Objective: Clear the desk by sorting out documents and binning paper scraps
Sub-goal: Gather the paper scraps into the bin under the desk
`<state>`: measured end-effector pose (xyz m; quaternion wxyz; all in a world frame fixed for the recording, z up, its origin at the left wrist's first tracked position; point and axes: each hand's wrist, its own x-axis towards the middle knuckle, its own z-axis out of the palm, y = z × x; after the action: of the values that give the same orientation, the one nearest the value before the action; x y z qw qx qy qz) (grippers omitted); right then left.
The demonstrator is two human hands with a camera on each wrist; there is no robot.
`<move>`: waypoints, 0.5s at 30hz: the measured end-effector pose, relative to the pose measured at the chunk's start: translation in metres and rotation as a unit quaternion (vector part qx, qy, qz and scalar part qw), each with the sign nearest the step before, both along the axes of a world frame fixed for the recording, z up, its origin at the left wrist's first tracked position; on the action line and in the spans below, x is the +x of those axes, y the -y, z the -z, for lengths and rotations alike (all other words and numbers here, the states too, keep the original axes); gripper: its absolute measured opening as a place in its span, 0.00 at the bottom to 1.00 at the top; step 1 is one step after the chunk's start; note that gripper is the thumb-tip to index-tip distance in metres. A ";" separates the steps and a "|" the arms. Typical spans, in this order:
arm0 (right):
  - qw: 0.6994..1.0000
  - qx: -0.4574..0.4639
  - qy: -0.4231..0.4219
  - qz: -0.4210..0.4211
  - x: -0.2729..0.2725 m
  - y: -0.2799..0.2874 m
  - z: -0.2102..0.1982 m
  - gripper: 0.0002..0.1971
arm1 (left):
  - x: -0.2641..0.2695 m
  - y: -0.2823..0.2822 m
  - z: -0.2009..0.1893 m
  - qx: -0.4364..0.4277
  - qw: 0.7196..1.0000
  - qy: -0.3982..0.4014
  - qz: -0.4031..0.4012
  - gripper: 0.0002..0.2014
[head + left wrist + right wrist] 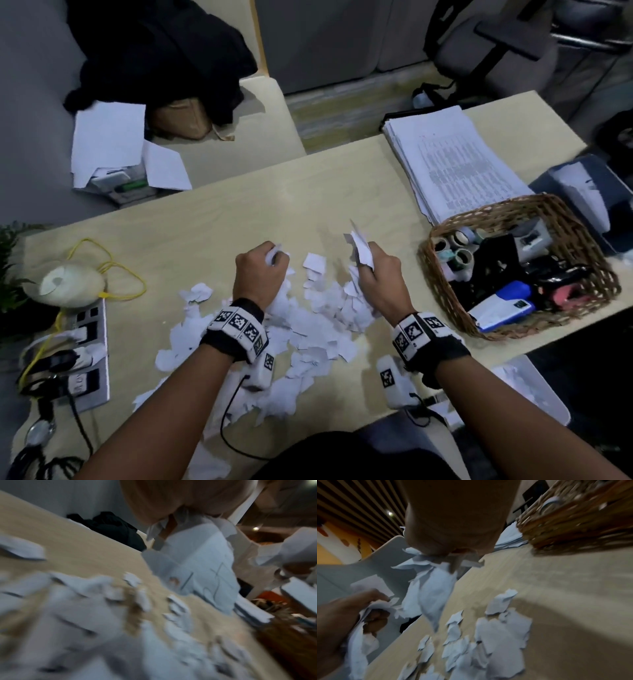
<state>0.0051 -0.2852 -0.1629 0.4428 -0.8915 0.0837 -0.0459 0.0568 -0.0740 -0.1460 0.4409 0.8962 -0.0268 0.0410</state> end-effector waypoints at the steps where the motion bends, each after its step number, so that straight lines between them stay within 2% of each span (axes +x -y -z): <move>1: 1.000 0.003 0.004 0.004 -0.007 0.009 -0.002 0.11 | -0.002 0.015 -0.004 -0.014 1.000 -0.002 0.006 0.25; 4: 0.997 0.007 0.035 0.064 -0.035 0.047 -0.012 0.15 | -0.008 0.071 -0.009 -0.072 0.996 -0.048 0.027 0.23; 7: 0.982 0.013 0.069 0.175 -0.069 0.099 -0.025 0.17 | -0.021 0.141 -0.018 -0.111 0.989 -0.070 0.072 0.21; 11: 0.915 0.062 0.116 0.380 -0.136 0.181 -0.039 0.16 | -0.056 0.253 -0.038 -0.133 0.977 -0.056 0.155 0.20; 13: 0.880 0.059 0.128 0.454 -0.179 0.223 -0.041 0.17 | -0.087 0.309 -0.048 -0.190 0.954 -0.067 0.221 0.21; 15: 0.842 0.047 0.129 0.521 -0.223 0.260 -0.035 0.17 | -0.126 0.361 -0.053 -0.224 0.923 -0.111 0.292 0.20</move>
<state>-0.2183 -0.5451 -0.1279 0.4021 -0.6805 0.4803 -0.3801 -0.0695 -0.4347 -0.0935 0.6226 0.7255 -0.2281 -0.1845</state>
